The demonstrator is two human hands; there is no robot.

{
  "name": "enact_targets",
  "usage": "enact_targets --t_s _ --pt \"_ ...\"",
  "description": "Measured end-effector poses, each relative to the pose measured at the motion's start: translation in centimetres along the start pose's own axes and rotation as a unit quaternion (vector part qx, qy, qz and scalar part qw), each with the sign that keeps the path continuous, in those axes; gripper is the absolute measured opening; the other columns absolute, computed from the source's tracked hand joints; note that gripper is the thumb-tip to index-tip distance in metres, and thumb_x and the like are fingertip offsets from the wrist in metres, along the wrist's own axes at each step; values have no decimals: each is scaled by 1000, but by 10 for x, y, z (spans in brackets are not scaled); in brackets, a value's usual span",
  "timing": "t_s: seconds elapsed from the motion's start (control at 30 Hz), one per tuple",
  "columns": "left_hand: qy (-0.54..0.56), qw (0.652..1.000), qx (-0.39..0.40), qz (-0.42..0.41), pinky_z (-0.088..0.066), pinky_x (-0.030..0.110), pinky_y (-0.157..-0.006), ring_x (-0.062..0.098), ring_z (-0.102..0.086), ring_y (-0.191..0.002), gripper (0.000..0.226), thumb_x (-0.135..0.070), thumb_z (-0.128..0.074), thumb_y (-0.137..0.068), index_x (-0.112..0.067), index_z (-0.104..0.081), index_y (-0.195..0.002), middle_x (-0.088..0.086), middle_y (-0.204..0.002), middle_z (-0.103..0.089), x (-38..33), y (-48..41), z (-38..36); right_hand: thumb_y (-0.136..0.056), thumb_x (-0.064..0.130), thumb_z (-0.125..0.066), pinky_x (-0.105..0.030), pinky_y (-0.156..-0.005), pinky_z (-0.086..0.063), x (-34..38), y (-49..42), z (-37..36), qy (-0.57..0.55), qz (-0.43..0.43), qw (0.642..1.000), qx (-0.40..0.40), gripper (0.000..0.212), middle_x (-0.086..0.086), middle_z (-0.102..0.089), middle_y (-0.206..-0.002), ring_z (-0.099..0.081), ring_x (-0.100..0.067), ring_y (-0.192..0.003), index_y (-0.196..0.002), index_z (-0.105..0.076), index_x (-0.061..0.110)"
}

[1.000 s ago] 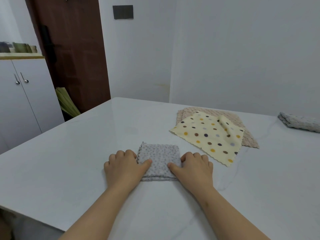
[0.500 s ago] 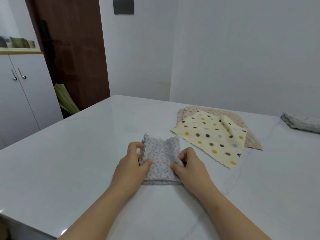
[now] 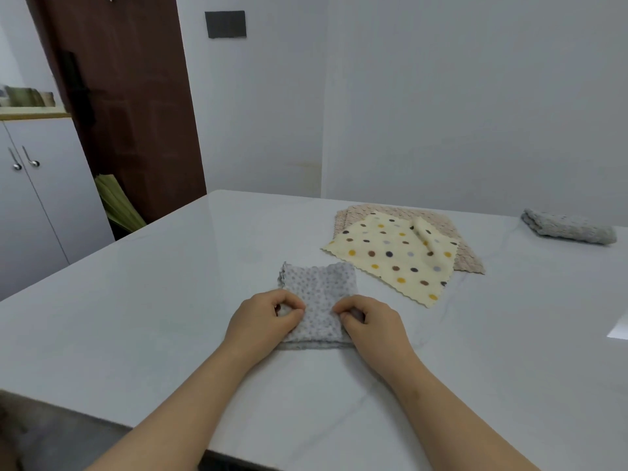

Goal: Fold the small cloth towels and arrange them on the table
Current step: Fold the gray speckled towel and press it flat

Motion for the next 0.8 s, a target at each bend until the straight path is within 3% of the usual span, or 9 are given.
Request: enact_targets --t_s 0.1,0.23,0.3,0.43,0.53,0.7,0.8 --pt "-7 1000 17 -14 -34 19 -57 3 -45 -58 14 -27 -64 -82 -40 -60 -78 -13 -62 -52 -4 10 -5 -88 8 -51 -2 -63 -36 -1 13 6 -6 -3 1000 -12 21 20 -51 -69 -49 3 -67 -85 -63 25" --pt "-11 999 27 -16 -47 29 -78 12 -59 -79 21 -30 -62 -82 -48 -52 -81 -8 -91 -64 -5 9 -9 -88 9 -51 2 -64 -35 -2 14 7 -13 -2 1000 -14 20 15 -59 -86 -50 8 -75 -90 -64 24" --pt "-14 999 30 -16 -46 29 -81 9 -58 -83 22 -30 -61 -83 -49 -50 -81 -15 -96 -62 -6 6 -9 -88 10 -52 1 -65 -36 -2 11 7 -23 -4 1000 -15 20 14 -60 -90 -50 9 -77 -92 -64 24" --pt "-4 1000 22 -15 -46 33 -82 9 -58 -85 23 -28 -62 -82 -49 -53 -81 -17 -92 -61 3 -2 -10 -88 13 -51 -5 -70 -36 -4 7 2 -22 -4 1000 -2 19 16 -59 -93 -51 4 -81 -92 -62 28" --pt "34 999 0 7 -49 36 -82 9 -60 -87 15 -39 -62 -70 -49 -58 -81 -19 -91 -63 10 -11 -9 -89 17 -49 -17 -76 -41 -8 0 0 0 -6 1000 -2 19 19 -56 -93 -50 0 -88 -96 -63 29" --pt "89 992 -57 66 -50 42 -77 16 -59 -72 18 -37 -54 -61 -48 -61 -74 -12 -77 -66 13 -54 -11 -92 22 -43 -11 -66 -35 -15 -40 0 66 18 998 0 21 19 -52 -91 -46 0 -81 -103 -59 30" --pt "113 987 -71 87 -51 42 -76 17 -58 -71 18 -36 -54 -62 -45 -62 -76 -11 -77 -66 15 -69 -14 -92 20 -45 -10 -68 -37 -23 -60 -5 32 4 999 14 20 19 -51 -90 -47 2 -78 -102 -60 28"
Point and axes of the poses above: each hand's wrist, its own y-axis away from the middle knuckle, its own z-axis out of the back of the hand, x = y × z, the point moved 10 cm from there along -y, towards the middle knuckle
